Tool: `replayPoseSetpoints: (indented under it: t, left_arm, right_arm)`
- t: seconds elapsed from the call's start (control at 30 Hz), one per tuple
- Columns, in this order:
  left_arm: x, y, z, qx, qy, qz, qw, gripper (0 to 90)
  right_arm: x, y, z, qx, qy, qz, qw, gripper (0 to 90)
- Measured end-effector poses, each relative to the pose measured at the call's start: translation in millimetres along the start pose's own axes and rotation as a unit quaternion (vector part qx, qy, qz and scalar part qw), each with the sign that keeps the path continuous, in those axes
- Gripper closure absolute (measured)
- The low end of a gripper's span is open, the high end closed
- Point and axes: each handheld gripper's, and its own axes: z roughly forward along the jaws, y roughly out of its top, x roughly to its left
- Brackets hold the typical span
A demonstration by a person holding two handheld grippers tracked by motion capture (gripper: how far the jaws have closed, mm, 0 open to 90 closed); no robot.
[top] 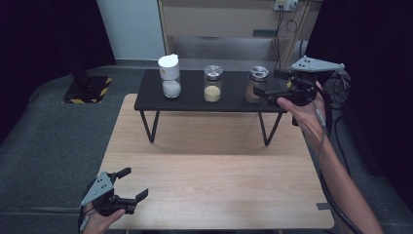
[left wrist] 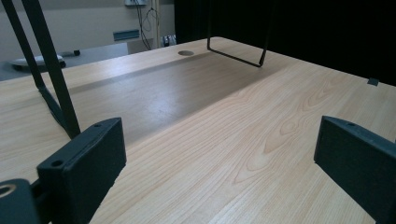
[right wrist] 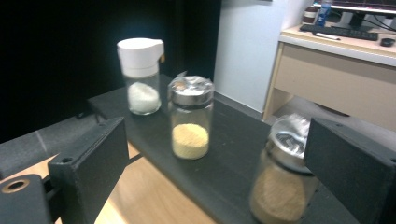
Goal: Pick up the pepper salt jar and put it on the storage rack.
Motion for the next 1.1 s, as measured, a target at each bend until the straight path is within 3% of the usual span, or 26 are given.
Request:
replayPoseSetpoints:
  t: [0.57,0.87,1.1]
  left_arm:
    - [-1.1,-1.4,-3.1,-0.001,0.002,0.001,1.0,0.9]
    - [-1.5,-2.2,-4.5,-0.006,0.001,0.004,1.0,0.9]
    - [-0.9,-3.5,-5.3,-0.012,0.0,0.002,0.9999,0.9]
  right_arm:
    - [21.4,-37.3,-30.2,-0.008,0.025,-0.024,0.9994,7.5]
    - [29.5,-56.0,-41.8,-0.006,0.021,-0.03,0.9993,7.4]
    - [30.5,-71.2,-54.5,-0.01,0.014,-0.018,0.9997,7.4]
